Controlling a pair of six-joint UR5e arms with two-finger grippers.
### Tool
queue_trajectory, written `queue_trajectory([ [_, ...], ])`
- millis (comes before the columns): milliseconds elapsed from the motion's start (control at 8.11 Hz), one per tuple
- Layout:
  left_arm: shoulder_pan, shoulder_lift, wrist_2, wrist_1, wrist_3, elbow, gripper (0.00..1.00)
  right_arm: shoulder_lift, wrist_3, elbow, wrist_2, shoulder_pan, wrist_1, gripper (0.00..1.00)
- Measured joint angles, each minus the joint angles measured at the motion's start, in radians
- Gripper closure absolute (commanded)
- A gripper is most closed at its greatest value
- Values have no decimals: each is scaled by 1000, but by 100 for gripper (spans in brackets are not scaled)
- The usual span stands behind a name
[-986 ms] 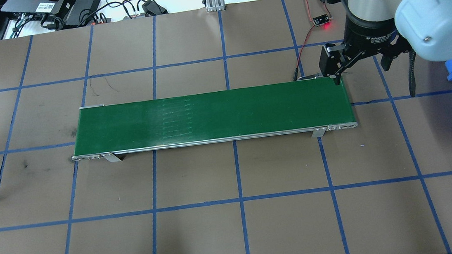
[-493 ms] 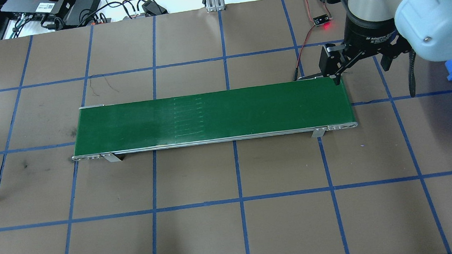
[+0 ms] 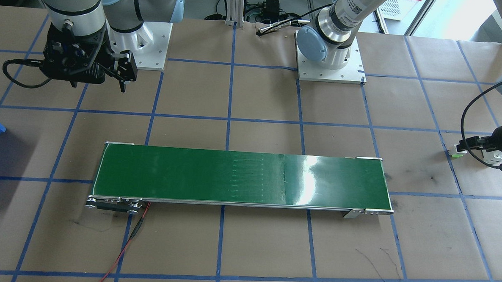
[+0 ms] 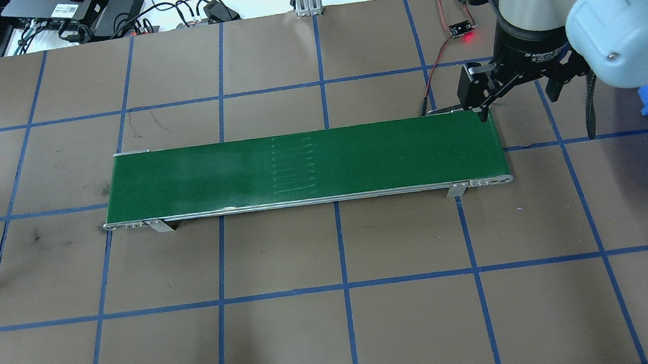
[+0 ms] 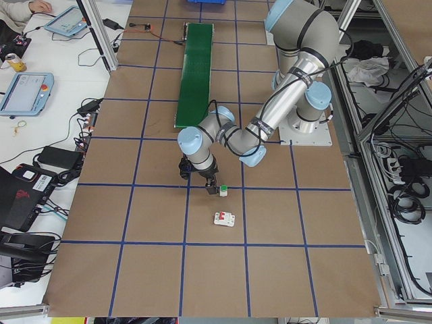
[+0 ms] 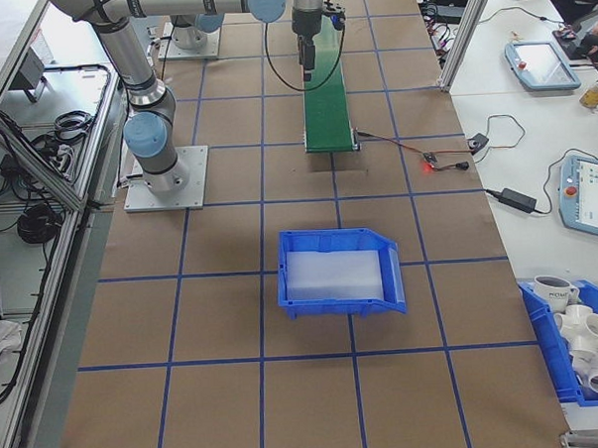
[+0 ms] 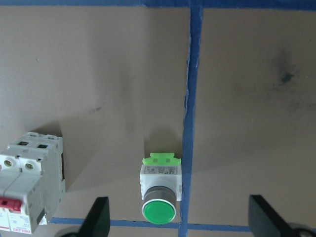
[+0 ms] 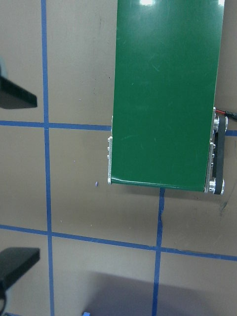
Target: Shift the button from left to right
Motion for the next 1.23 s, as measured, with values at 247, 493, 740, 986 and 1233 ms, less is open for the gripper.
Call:
queue_trajectory([
  [247,0,-34,17,30,-2,-1,0,0,0,0,0,0,0,0],
  [493,0,-56,20,39,-6,-7,0,0,0,0,0,0,0,0],
  [740,2,-69,21,41,-5,-12,0,0,0,0,-1,0,0,0],
  [986,15,-75,23,42,-2,-14,0,0,0,0,0,0,1,0],
  [1233,30,-94,25,42,-1,-15,0,0,1,0,0,0,0,0],
])
